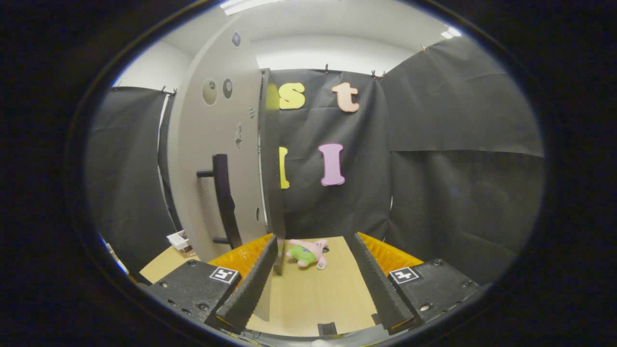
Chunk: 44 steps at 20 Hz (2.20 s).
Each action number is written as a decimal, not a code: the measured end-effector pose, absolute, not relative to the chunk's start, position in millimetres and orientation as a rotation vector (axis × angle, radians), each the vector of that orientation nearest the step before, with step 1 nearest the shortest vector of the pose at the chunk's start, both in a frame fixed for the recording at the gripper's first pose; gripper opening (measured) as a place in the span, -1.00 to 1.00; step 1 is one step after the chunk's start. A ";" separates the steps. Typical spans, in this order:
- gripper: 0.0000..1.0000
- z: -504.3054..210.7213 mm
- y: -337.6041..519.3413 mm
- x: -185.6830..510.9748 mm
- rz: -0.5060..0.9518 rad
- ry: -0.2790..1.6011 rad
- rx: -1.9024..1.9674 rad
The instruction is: Open the shoe cabinet door, grab the shoes and put them into the shoe cabinet, then close the shoe cabinet door.
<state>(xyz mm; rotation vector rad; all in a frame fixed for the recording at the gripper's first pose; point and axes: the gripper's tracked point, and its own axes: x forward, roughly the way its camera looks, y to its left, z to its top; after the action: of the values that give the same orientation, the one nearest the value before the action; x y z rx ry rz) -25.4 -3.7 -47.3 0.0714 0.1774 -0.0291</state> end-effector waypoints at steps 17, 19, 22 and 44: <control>0.96 -19.9 34.0 3.9 0.015 0.152 0.030; 0.96 -20.0 36.8 3.6 0.016 0.156 0.029; 0.96 -14.3 41.5 -1.5 0.008 0.144 0.016; 0.90 -9.4 212.3 14.0 0.204 0.149 0.017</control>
<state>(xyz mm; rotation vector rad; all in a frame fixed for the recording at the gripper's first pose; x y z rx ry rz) 14.0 212.3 -9.4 0.0166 0.1492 0.2043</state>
